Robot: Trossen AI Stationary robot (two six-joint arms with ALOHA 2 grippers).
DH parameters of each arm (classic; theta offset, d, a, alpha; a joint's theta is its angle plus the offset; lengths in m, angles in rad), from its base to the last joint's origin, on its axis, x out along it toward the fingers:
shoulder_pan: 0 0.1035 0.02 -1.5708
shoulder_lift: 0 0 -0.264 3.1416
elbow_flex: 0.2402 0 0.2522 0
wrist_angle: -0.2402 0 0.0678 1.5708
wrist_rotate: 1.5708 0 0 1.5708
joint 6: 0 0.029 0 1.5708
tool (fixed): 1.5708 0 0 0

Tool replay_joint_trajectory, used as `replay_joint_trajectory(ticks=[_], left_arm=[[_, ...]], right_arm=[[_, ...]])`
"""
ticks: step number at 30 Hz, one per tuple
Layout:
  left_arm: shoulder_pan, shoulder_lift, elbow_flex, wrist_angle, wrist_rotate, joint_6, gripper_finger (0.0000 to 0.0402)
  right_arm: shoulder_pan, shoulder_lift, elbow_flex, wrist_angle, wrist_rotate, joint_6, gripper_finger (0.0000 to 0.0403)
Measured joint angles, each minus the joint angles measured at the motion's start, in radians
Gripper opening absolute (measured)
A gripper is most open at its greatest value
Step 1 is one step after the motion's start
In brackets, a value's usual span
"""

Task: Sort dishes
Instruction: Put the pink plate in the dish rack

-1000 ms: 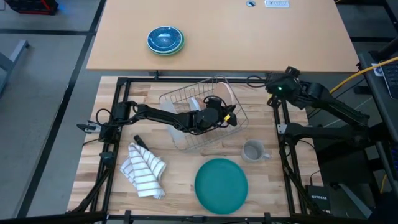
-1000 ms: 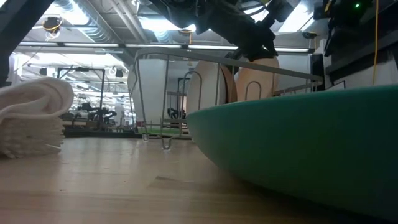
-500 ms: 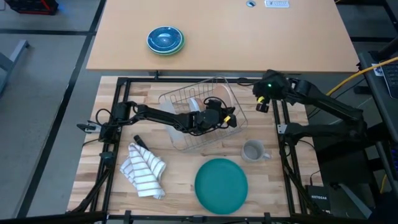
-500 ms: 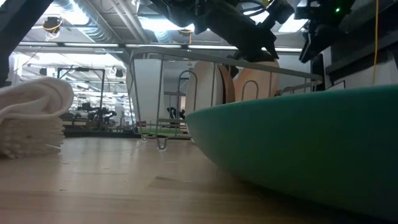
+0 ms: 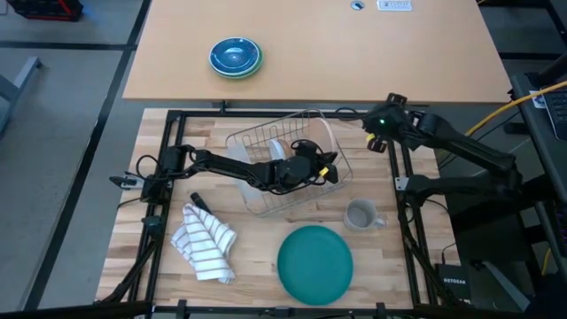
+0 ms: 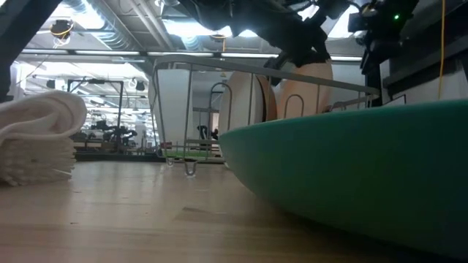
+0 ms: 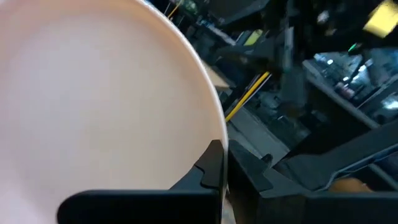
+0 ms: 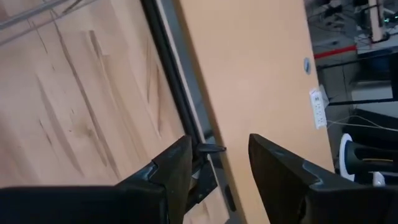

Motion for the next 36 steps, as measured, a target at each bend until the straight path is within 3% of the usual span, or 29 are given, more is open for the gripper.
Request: replay_joint_trajectory(ticks=[9,22,29,36], left_arm=[[-0.006,0.000,0.000,0.049,-0.013,0.037,0.0002],[-0.050,-0.064,0.000,-0.022,-0.100,0.131,0.0001],[-0.053,-0.066,0.000,-0.166,-0.117,0.031,0.0000],[-0.052,-0.066,0.000,-0.187,-0.124,0.013,0.0000]], right_arm=[[0.000,-0.076,0.000,-0.019,-0.001,0.001,0.0165],[0.000,-0.104,0.000,-0.066,-0.002,0.004,0.0165],[0.000,-0.104,0.000,-0.068,-0.023,0.022,0.0165],[0.000,-0.104,0.000,-0.067,-0.028,0.022,0.0165]])
